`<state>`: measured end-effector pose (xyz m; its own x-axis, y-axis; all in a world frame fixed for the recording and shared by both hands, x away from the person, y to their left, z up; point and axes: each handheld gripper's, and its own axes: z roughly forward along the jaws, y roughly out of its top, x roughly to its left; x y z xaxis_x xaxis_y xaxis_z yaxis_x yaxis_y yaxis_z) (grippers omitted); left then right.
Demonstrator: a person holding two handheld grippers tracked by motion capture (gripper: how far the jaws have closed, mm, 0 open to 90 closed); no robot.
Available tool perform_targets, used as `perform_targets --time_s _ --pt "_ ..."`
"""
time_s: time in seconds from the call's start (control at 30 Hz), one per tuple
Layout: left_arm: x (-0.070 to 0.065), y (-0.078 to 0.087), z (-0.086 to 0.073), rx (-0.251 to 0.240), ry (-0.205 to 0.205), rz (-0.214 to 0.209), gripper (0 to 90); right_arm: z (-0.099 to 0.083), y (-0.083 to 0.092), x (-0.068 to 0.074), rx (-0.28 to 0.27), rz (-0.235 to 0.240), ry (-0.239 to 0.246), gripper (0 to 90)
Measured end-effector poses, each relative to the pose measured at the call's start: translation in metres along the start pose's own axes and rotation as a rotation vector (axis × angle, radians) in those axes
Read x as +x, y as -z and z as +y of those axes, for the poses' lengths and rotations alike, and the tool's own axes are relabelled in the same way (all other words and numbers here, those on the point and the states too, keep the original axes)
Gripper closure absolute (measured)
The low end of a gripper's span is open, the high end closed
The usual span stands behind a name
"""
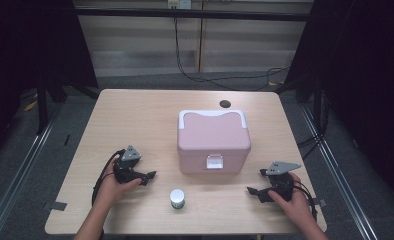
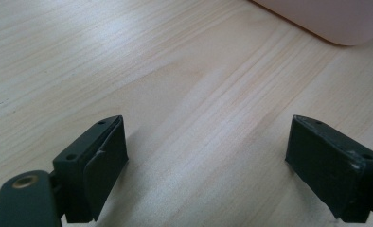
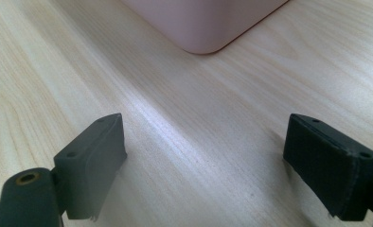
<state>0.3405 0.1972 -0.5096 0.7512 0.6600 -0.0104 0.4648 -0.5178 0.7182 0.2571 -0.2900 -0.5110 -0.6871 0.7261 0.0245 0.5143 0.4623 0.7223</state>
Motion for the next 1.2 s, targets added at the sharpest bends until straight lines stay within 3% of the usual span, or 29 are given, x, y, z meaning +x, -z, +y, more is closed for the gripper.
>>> perform_targets --time_s 0.33,0.4,0.43,0.57,0.7,0.77,0.87,0.93,1.0,1.2 --pt "-0.001 0.002 -0.001 -0.002 0.025 0.012 15.7 0.0 0.0 0.0 0.0 0.001 -0.001 13.0" --pt "-0.002 0.002 0.001 0.012 0.038 0.009 15.8 0.0 0.0 0.0 0.0 0.001 -0.001 13.0" --pt "-0.002 0.003 0.001 0.023 0.023 0.021 15.8 0.0 0.0 0.0 0.0 0.001 -0.001 13.0" --pt "-0.002 0.005 0.005 0.059 0.026 0.021 18.6 0.0 0.0 0.0 0.0 -0.002 -0.004 13.2" --pt "0.001 0.01 0.009 0.11 0.09 0.006 21.5 0.0 0.003 0.0 0.014 -0.003 -0.008 15.6" --pt "0.001 0.012 0.011 0.133 0.124 -0.009 21.9 0.002 0.006 -0.002 0.037 0.008 -0.001 24.7" --pt "0.005 0.014 0.02 0.211 0.149 -0.042 24.2 0.008 0.01 -0.005 0.044 -0.004 0.031 27.4" --pt "0.008 0.017 0.027 0.237 0.167 -0.048 24.5 0.013 0.012 -0.009 0.011 0.009 0.005 27.9" --pt "0.011 0.02 0.038 0.249 0.19 -0.064 24.7 0.016 0.012 -0.011 -0.001 0.008 -0.018 29.3" --pt "0.01 0.028 0.08 0.251 0.228 -0.09 25.7 0.024 0.008 -0.019 -0.004 0.011 -0.015 31.8"
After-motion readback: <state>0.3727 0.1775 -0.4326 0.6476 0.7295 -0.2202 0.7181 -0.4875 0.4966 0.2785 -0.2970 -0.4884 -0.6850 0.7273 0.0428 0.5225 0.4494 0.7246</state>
